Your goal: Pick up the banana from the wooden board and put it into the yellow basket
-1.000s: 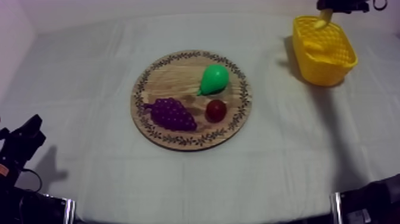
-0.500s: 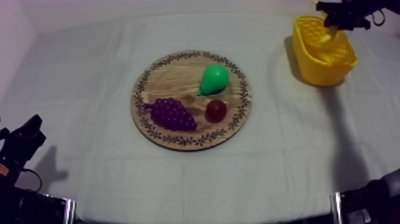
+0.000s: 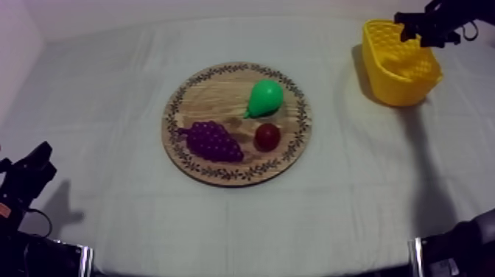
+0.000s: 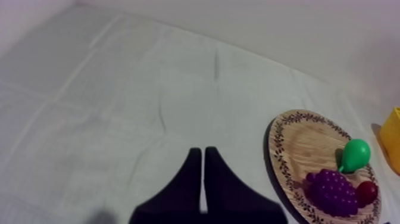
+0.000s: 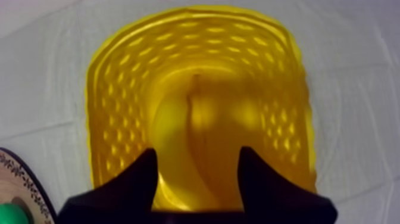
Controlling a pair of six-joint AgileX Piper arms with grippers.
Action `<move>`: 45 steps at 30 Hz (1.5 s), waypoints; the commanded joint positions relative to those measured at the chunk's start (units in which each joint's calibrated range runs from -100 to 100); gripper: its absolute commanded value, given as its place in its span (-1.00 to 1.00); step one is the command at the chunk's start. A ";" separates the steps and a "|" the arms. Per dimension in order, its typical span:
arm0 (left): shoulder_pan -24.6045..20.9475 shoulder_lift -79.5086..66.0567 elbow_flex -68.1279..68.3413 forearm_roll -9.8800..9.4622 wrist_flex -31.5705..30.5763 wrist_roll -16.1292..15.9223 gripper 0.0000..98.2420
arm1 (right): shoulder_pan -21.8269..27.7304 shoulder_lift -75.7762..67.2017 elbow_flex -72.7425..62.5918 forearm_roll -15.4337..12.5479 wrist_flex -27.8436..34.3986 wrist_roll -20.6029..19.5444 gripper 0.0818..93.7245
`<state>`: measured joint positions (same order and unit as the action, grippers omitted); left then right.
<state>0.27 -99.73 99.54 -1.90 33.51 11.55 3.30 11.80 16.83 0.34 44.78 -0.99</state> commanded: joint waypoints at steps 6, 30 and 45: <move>-0.02 -0.01 0.01 -0.02 0.03 0.00 -1.00 | 0.94 -10.58 4.89 -1.67 2.49 3.05 -0.13; -0.02 -0.01 0.01 -0.02 0.03 -0.01 -1.00 | -7.78 -73.46 49.55 -0.55 1.94 3.45 -0.96; -0.02 -0.01 0.01 -0.02 0.03 0.02 -1.00 | -8.93 -95.17 77.80 3.46 -7.33 0.13 -0.99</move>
<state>0.27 -99.73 99.54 -1.90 33.53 11.55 -5.87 -81.09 90.68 3.73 38.00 -0.93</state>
